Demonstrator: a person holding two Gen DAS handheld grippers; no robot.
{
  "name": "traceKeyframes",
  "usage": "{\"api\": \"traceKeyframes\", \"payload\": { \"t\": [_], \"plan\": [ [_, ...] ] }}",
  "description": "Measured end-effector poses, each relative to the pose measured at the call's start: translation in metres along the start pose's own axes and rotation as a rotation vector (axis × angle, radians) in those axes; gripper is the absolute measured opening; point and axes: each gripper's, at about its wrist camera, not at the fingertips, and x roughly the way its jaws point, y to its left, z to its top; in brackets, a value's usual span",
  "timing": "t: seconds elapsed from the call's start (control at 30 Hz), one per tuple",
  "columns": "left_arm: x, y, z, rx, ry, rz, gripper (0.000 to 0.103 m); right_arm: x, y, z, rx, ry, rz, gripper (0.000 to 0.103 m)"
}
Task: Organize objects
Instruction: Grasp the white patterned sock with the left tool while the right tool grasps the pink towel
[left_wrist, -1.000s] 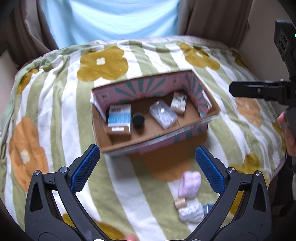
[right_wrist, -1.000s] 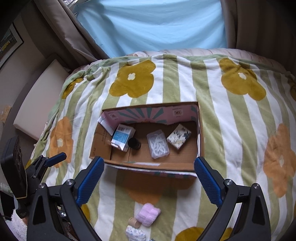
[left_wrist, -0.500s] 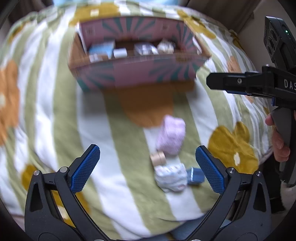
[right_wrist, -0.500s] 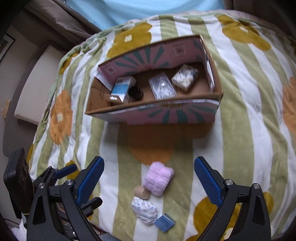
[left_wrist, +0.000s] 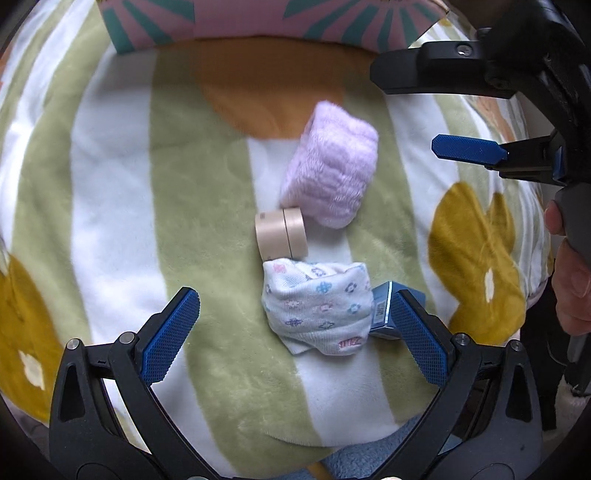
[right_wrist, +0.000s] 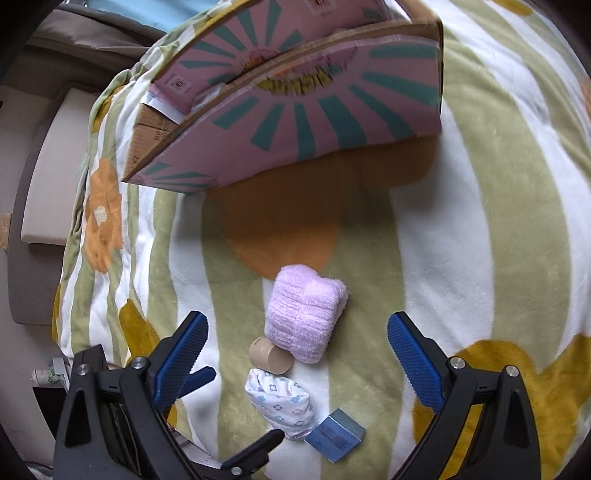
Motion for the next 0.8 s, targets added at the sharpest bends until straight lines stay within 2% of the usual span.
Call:
{"api": "traceKeyframes", "payload": {
  "t": [0.2, 0.37, 0.43, 0.47, 0.6, 0.8],
  "plan": [
    [0.014, -0.002, -0.007, -0.052, -0.010, -0.023, 0.100, 0.019, -0.013, -0.008, 0.065, 0.007, 0.022, 0.097],
    [0.019, -0.005, -0.006, -0.057, -0.016, -0.031, 0.099, 0.030, -0.008, -0.012, 0.059, 0.007, 0.023, 0.097],
    [0.021, -0.003, -0.006, -0.074, -0.016, -0.043, 0.095, 0.036, -0.006, -0.012, 0.058, 0.013, 0.016, 0.097],
    [0.022, -0.003, -0.006, -0.080, -0.014, -0.049, 0.090, 0.038, -0.005, -0.012, 0.058, 0.018, 0.020, 0.095],
    [0.024, -0.004, -0.006, -0.082, -0.014, -0.054, 0.088, 0.051, -0.002, -0.012, 0.054, 0.050, 0.029, 0.082],
    [0.025, -0.010, -0.006, -0.073, -0.015, -0.074, 0.075, 0.061, 0.002, -0.010, 0.021, 0.077, 0.014, 0.069]
  ]
}}
